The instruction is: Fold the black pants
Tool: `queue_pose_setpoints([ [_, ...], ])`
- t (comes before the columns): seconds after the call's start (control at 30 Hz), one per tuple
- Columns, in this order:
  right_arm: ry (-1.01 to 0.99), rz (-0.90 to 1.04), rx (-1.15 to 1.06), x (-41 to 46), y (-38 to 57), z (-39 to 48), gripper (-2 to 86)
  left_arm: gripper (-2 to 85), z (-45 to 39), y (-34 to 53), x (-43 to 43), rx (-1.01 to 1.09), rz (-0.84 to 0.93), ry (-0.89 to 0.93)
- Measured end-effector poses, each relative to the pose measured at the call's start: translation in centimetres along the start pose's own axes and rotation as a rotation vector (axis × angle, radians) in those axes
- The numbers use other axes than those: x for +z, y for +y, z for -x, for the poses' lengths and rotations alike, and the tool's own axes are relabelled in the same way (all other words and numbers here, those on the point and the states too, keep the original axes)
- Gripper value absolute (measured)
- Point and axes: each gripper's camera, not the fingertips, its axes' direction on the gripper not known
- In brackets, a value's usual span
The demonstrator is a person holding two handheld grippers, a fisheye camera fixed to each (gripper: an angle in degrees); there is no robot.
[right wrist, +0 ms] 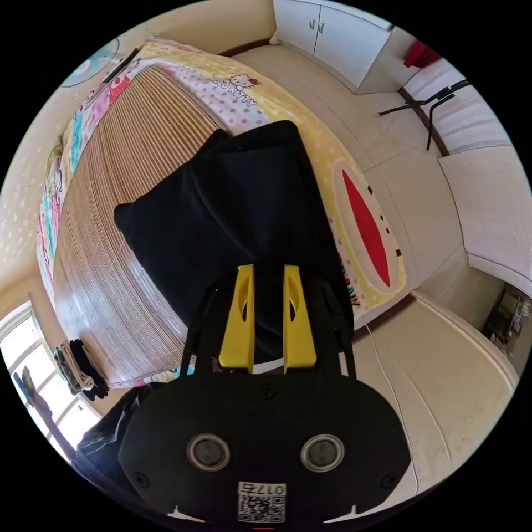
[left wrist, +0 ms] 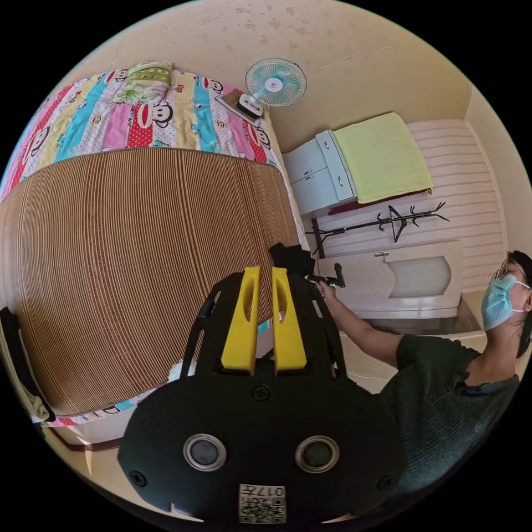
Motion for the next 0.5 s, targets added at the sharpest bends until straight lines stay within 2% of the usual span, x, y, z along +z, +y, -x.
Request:
queue_pose_setpoints([
  [0.1, -0.294, -0.133, -0.16, -1.6, 4.4, 1.9, 4.6, 4.4, 0.2, -1.9, 0.2, -0.004, 0.013, -0.011],
  [0.17, -0.548, -0.117, -0.278, -0.4, 8.9, 4.2, 3.9, 4.8, 0.5, -2.9, 1.0, -0.022, 0.023, 0.031],
  [0.27, -0.844, -0.062, -0.334, 2.6, 14.0, 6.7, 3.6, 7.7, 1.4, -4.8, 4.8, -0.08, 0.097, 0.172],
  [0.4, -1.017, 0.004, -0.313, 6.0, 16.6, 8.6, 3.6, 18.4, 3.5, -7.6, 10.9, -0.255, 0.202, 0.183],
  [0.5, -1.09, 0.09, -0.4, 7.5, 17.1, 10.8, 3.5, 20.3, 5.5, -9.9, 14.1, -0.34, 0.252, 0.286],
])
